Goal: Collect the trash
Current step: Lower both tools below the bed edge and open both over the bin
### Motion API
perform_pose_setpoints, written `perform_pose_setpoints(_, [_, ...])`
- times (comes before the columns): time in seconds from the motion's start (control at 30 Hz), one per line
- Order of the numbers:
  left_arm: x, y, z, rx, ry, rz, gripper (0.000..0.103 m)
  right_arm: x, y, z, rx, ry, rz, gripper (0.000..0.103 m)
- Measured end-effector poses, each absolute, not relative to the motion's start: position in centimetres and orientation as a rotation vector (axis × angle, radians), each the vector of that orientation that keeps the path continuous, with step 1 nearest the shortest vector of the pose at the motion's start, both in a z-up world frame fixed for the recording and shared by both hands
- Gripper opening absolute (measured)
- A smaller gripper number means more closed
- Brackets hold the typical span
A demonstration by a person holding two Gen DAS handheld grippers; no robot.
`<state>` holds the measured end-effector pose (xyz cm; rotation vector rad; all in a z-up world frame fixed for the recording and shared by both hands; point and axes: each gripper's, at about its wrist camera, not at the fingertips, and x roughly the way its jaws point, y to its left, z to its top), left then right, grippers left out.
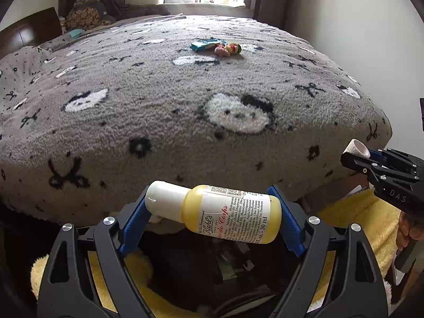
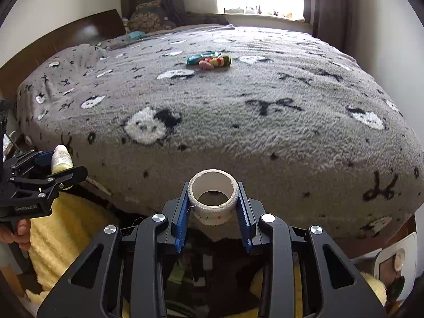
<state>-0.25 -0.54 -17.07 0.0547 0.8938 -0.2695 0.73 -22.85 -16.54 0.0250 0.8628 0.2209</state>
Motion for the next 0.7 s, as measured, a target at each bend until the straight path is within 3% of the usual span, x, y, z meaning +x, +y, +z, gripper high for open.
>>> perform_pose_setpoints(0.7, [-1.9, -1.4, -28.0, 0.103, 1.198, -0.321, 0.081, 0.1, -19.6, -26.6, 0.095, 1.187, 0.304, 0.034])
